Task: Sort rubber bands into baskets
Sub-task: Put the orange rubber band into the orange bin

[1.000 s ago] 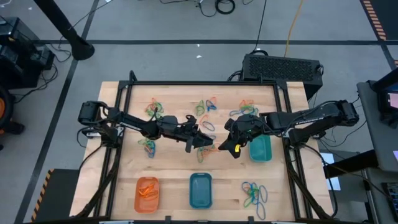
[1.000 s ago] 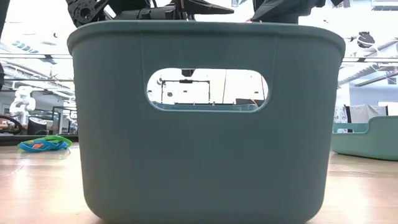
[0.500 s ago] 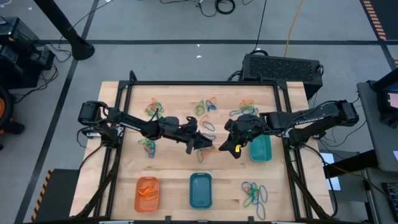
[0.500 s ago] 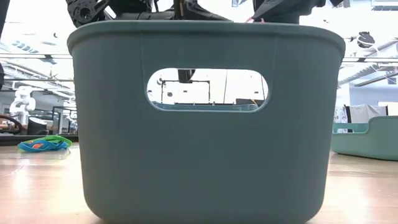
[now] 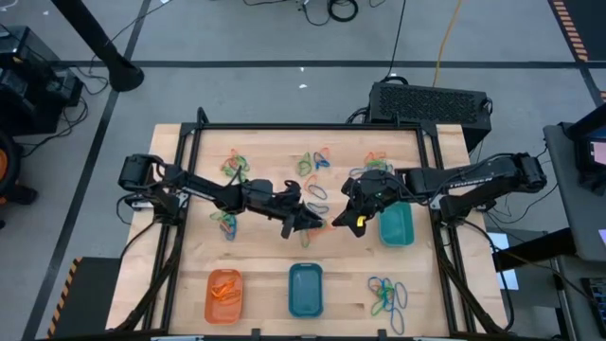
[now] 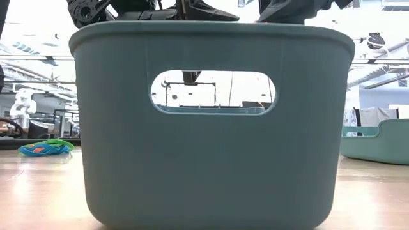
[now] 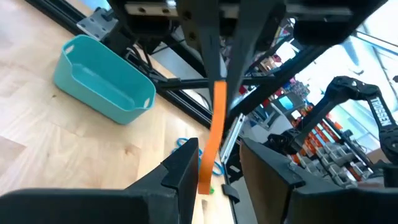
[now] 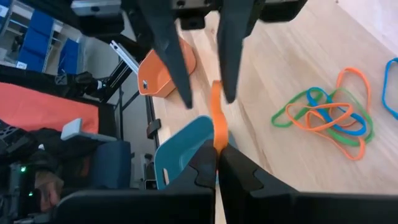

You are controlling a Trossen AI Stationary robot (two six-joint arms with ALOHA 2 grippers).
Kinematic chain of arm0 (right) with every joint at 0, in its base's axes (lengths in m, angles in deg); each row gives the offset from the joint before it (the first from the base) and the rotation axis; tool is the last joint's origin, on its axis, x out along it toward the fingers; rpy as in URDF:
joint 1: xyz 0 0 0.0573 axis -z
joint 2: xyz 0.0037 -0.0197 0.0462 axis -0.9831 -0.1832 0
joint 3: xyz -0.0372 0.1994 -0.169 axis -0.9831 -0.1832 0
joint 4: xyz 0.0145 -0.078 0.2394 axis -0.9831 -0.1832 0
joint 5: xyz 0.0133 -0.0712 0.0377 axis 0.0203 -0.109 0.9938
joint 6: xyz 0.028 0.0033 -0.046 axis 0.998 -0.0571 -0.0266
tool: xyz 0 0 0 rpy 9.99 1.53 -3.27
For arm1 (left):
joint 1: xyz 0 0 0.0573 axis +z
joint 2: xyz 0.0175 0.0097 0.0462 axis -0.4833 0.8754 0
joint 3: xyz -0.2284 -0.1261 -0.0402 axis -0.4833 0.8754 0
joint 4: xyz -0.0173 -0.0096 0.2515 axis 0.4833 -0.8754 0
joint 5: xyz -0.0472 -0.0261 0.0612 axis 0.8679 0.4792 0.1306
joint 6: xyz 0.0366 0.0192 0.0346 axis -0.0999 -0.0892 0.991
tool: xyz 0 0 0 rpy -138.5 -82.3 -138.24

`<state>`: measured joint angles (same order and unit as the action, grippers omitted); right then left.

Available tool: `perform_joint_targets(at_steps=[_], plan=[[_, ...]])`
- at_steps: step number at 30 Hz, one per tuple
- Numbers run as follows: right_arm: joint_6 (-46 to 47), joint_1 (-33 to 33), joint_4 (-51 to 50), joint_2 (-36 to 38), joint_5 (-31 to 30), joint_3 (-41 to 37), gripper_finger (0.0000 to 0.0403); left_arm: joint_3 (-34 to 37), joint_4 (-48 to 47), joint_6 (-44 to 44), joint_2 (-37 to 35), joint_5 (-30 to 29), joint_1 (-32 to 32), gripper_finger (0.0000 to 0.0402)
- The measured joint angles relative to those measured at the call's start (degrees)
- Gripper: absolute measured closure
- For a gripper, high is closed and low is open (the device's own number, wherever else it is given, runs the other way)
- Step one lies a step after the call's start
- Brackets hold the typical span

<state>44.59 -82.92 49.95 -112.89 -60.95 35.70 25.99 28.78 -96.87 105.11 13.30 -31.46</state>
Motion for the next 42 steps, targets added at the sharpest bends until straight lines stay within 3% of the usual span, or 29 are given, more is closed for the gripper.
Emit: perform_joint_targets(at_steps=[5,11,14,22,28,31,35,42], plan=[[-0.2,0.5,0.0,0.0,0.0,0.0,0.0403,0.0,0.0,0.1,0.0,0.1,-0.2,0.0287],[-1.8,0.5,0.0,0.0,0.0,0.0,0.0402,0.0,0.0,1.5,0.0,-0.1,-0.2,0.0383],[-3.4,0.5,-0.1,0.0,0.0,0.0,0.0394,0.0,0.0,1.6,0.0,-0.3,-0.2,0.0391],[-8.0,0.9,-0.6,0.1,-0.2,0.0,0.0314,0.0,0.0,1.5,0.0,-0.1,-0.2,0.0397],[-9.9,1.4,-2.3,0.5,0.1,0.0,0.0250,0.0,-1.1,-2.7,-0.1,9.7,-1.0,0.0398],[-11.7,1.4,-3.5,0.7,0.3,0.0,0.0229,0.0,-5.4,-4.9,-1.4,15.6,-3.6,0.0399],[-14.1,1.4,-5.2,0.6,0.1,0.0,0.0214,0.0,-17.9,-4.8,-4.5,17.5,-8.2,0.0399],[-16.4,1.4,-3.8,0.6,-2.9,0.0,0.0211,0.0,-39.8,-7.9,-10.6,10.1,-16.4,0.0400]])
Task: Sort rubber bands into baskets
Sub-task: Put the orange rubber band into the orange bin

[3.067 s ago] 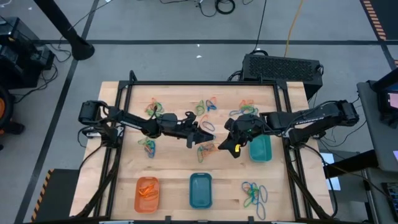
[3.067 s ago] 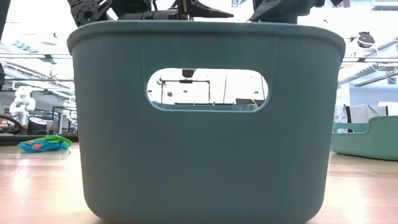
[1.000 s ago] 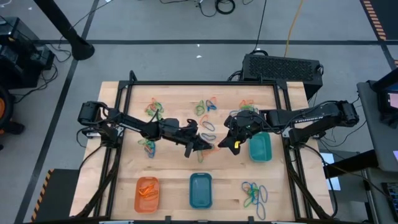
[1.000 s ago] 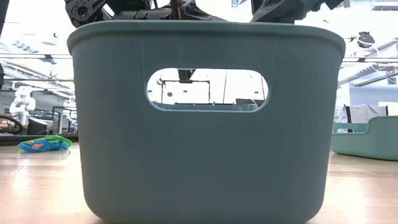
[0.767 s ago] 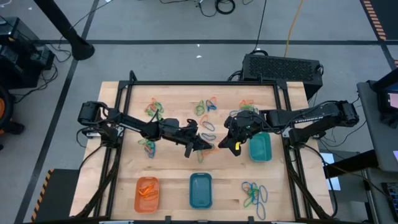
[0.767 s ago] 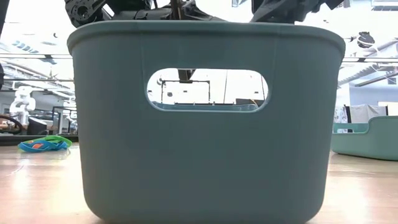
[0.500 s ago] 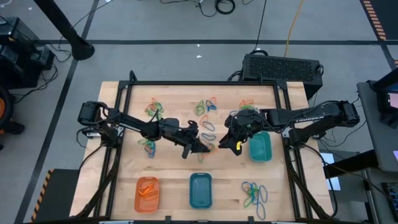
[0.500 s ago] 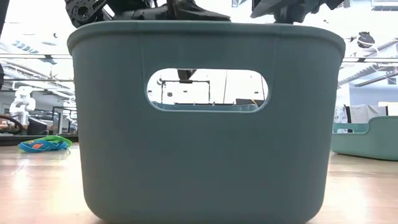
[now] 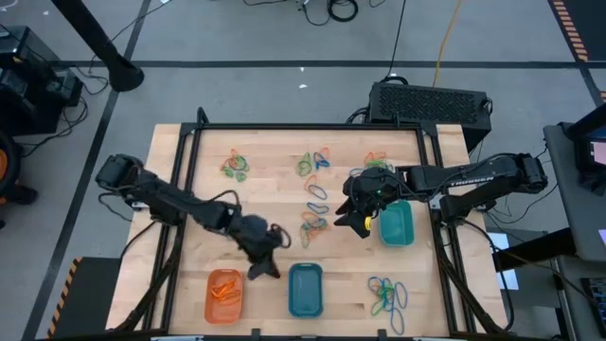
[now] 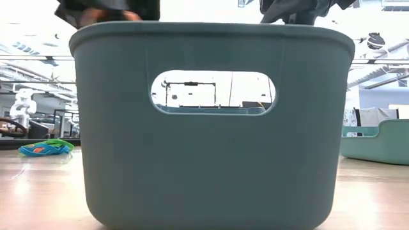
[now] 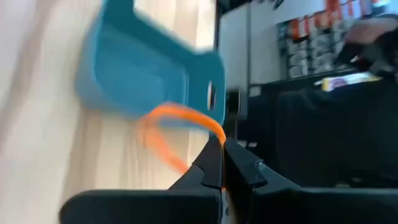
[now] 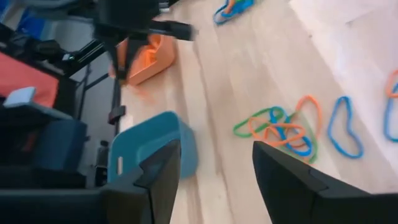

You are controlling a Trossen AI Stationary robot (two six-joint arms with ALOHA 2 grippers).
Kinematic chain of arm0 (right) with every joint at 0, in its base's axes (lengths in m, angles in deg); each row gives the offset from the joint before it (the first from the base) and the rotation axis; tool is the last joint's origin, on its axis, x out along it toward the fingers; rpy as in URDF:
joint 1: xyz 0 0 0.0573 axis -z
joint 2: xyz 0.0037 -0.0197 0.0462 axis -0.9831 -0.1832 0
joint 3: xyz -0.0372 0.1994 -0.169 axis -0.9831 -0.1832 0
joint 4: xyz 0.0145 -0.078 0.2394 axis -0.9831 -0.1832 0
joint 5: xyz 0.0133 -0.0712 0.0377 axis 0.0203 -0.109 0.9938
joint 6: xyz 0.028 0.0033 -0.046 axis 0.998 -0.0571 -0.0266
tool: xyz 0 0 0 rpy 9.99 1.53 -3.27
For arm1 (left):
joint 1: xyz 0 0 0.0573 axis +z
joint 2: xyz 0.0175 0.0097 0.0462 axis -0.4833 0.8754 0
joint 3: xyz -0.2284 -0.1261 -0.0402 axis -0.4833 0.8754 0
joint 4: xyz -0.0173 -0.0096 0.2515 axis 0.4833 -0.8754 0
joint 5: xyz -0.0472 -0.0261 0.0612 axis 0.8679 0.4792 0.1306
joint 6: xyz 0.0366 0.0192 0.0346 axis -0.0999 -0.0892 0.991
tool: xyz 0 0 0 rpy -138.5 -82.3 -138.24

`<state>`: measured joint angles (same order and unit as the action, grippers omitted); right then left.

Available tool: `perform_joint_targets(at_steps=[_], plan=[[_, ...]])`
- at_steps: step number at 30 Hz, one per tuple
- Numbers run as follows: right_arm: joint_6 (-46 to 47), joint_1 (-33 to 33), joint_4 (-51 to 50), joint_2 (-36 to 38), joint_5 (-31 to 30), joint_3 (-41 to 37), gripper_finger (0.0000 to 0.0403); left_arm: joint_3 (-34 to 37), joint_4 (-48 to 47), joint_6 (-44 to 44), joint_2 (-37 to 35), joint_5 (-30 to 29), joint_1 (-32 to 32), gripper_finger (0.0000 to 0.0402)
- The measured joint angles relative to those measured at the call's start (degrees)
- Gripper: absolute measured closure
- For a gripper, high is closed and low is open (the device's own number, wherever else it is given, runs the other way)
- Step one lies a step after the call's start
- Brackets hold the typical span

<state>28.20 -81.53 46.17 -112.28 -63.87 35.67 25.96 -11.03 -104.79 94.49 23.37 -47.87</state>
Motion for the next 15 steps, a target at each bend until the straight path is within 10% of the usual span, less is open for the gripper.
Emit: perform_joint_targets(at_steps=[15], plan=[[7.2,0.0,7.8,-0.8,-8.0,0.0,0.0211,0.0,-24.8,-13.7,-8.8,-19.4,-23.1,0.0401]])
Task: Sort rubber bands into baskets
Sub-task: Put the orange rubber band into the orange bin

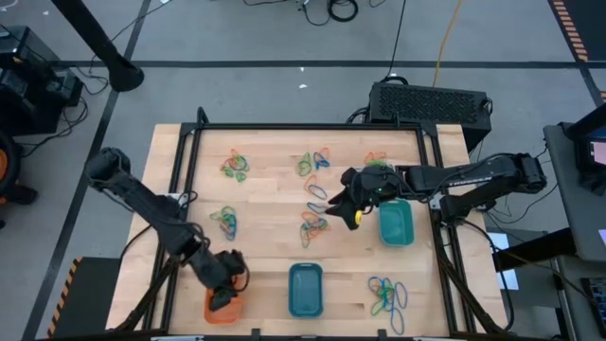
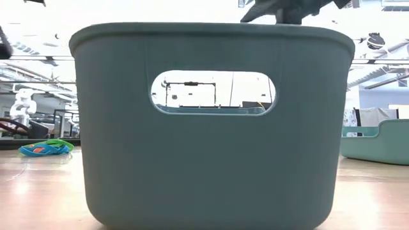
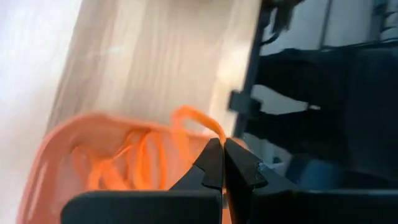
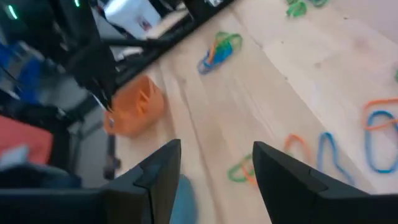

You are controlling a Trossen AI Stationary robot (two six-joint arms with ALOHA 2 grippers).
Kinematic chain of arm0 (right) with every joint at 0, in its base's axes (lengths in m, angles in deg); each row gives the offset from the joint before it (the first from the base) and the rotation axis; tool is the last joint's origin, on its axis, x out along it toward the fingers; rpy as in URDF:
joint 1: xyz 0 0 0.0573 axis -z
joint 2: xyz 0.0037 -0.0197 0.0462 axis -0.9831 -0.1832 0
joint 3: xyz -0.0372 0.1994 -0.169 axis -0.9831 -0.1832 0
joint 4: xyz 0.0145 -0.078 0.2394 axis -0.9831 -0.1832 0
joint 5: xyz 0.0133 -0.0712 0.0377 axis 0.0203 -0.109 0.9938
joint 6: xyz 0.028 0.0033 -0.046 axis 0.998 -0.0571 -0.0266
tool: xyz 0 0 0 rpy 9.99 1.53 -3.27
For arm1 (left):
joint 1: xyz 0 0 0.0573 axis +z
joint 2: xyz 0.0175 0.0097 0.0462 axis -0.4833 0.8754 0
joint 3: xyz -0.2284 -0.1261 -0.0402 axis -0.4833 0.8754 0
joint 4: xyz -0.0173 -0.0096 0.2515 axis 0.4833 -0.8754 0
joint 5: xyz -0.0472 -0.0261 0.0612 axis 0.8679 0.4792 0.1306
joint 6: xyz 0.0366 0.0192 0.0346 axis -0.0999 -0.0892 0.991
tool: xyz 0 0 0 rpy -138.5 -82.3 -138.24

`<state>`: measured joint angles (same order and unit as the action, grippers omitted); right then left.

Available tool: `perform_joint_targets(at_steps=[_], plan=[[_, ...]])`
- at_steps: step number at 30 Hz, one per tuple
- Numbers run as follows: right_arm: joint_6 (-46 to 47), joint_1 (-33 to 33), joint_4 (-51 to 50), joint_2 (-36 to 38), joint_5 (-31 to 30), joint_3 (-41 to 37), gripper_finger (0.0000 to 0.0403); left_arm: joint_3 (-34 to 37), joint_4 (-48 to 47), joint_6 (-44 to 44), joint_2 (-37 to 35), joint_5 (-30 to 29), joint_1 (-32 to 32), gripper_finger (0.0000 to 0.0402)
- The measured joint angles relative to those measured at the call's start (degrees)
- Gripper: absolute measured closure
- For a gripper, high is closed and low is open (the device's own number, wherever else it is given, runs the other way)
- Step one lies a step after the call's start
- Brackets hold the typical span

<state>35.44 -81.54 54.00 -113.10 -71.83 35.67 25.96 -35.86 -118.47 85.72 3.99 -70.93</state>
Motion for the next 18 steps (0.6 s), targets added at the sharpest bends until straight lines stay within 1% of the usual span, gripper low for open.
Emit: perform_joint_targets(at_steps=[6,11,13,18], plan=[[9.1,-2.4,5.7,-2.2,0.2,0.0,0.0211,0.0,-7.1,-3.0,0.0,-2.8,-4.6,0.0401],[14.4,-5.6,7.9,-4.3,0.2,0.0,0.0211,0.0,-10.8,-3.0,0.1,-3.6,-5.5,0.0398],[15.0,-6.5,9.3,-5.2,0.3,0.0,0.0211,0.0,-10.8,-2.7,0.2,-3.7,-5.5,0.0389],[14.0,-7.8,7.5,-6.8,0.5,0.0,0.0211,0.0,-11.3,-1.1,0.2,-3.7,-5.4,0.0355]])
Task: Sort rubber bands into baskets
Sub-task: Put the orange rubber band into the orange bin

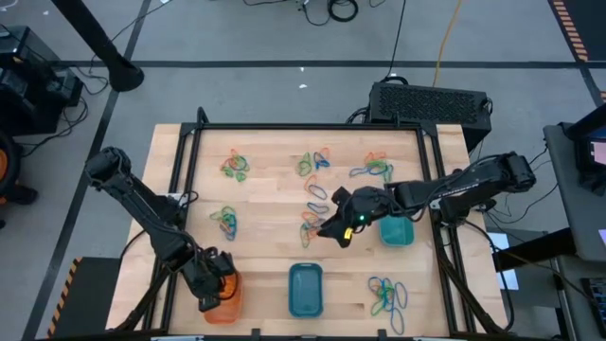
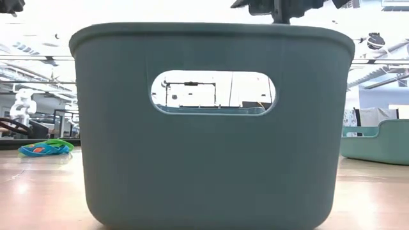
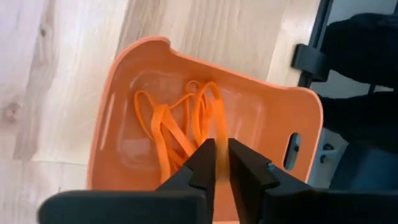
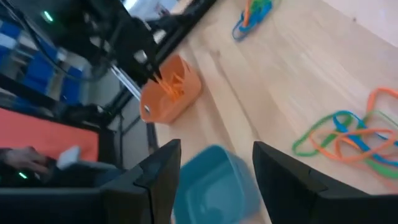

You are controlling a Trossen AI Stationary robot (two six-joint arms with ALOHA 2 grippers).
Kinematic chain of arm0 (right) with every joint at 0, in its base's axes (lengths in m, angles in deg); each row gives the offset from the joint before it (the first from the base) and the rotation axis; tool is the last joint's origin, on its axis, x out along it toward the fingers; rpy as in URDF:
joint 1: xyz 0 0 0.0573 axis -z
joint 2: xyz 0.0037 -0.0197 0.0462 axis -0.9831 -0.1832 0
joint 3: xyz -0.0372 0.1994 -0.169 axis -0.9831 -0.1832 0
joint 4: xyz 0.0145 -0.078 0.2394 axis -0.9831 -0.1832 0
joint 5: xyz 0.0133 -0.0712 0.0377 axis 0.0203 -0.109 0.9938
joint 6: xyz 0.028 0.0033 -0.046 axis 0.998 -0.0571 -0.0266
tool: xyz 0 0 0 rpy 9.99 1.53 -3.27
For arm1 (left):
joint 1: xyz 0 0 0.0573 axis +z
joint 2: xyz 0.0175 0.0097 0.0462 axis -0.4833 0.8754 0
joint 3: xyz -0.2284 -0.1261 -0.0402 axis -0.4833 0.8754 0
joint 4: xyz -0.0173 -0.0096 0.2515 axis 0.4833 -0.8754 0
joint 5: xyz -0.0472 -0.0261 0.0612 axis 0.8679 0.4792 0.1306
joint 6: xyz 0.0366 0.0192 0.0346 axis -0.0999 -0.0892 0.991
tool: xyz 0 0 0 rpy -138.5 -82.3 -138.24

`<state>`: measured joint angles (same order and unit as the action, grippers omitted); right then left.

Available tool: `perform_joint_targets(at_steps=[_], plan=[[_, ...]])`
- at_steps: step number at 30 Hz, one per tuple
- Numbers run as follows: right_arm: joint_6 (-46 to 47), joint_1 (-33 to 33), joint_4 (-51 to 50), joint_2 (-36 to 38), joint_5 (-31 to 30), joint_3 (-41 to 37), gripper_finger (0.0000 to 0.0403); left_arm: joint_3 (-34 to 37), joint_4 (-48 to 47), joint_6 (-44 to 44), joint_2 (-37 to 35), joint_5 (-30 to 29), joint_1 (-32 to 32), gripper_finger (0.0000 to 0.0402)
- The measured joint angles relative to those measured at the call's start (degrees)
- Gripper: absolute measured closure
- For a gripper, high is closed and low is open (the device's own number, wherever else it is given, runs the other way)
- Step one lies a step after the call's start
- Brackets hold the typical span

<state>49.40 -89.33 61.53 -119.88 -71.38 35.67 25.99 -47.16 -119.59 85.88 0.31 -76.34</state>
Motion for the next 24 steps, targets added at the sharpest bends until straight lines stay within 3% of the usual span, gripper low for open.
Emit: perform_joint_targets(at_steps=[5,11,24], plan=[[-8.8,0.2,-5.5,-0.2,0.0,0.0,0.0211,0.0,-0.6,1.2,0.0,0.0,0.1,0.0315],[-11.0,4.1,-11.2,-0.2,-0.4,0.0,0.0211,0.0,-0.7,1.2,0.0,2.3,1.4,0.0277],[-10.6,24.3,-11.6,-9.2,-0.2,0.0,0.0211,-5.4,-1.4,-0.4,0.0,12.5,11.4,0.0273]])
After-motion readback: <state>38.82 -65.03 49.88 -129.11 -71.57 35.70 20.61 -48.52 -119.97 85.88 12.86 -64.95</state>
